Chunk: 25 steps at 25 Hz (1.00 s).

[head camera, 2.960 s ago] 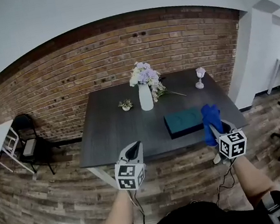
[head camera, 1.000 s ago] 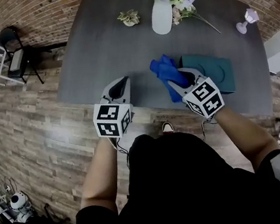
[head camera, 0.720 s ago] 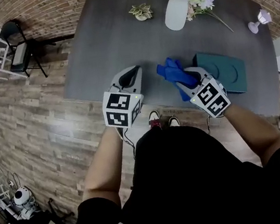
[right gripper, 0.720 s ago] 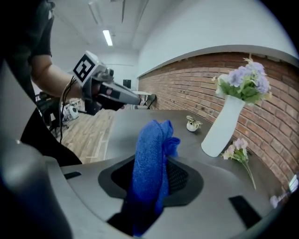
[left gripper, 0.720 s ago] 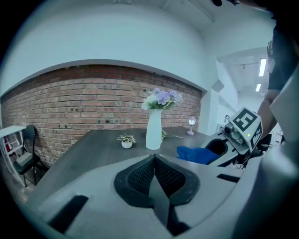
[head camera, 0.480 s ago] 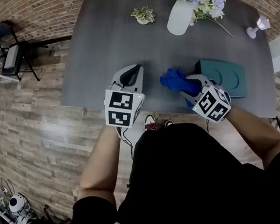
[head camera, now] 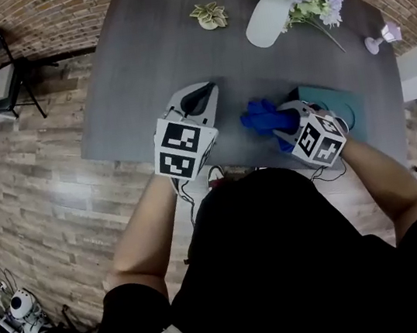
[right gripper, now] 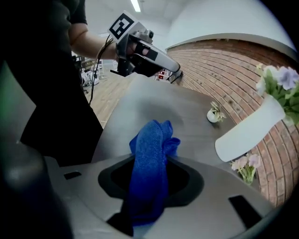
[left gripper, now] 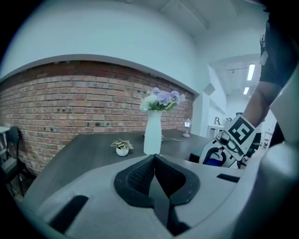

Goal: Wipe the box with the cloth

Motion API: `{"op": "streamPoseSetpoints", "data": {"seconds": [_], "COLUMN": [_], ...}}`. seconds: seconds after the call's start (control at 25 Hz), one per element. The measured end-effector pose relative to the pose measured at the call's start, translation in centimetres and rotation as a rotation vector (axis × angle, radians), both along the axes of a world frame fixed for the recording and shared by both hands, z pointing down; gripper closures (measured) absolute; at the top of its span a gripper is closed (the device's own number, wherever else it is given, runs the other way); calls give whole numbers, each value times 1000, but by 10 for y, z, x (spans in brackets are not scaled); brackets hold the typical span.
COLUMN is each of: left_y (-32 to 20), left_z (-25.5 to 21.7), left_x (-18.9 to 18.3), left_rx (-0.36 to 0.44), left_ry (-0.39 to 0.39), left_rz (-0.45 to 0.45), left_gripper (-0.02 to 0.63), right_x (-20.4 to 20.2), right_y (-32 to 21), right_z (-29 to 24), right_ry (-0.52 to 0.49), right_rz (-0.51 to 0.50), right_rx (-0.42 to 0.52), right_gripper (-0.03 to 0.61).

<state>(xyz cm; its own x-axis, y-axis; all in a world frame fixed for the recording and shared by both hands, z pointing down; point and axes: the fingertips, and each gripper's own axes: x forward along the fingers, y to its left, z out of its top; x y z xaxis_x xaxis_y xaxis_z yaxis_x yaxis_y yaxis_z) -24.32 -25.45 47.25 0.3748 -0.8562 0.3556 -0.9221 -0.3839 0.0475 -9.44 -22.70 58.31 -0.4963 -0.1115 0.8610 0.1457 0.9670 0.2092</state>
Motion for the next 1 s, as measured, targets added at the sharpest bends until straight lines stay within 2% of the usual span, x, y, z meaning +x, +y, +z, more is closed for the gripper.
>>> {"op": "streamPoseSetpoints", "data": {"seconds": [0.16,0.32,0.56,0.76,0.88,1.0], "left_y": [-3,3,11,22,25,26], "left_z": [4,5,3,-13,-15,-12], "left_x": [8,16,22,26,39,63], "left_rx": [-20,-44,-102,-133,-156,-184], "left_ry": [16,11,-45,-97,-120,-147], "left_rz": [-50,-88,-161,-223,-241,-227], "left_gripper": [604,604,604,604,604,604], "right_x": [-3,-13,-18,-15,-9,6], "right_y": [-26,-63,-124,-147,-160,-170], "right_z": [-3,-12,-13,-10,-20,-22], "right_ry": [0,-36,-124,-195,-250,-287], "right_rz": [-13,28,140,189,202,264], "right_rx": [-13,-30,-35,-61,-65,-108], "right_gripper": [436,436,436,436,436,437]}}
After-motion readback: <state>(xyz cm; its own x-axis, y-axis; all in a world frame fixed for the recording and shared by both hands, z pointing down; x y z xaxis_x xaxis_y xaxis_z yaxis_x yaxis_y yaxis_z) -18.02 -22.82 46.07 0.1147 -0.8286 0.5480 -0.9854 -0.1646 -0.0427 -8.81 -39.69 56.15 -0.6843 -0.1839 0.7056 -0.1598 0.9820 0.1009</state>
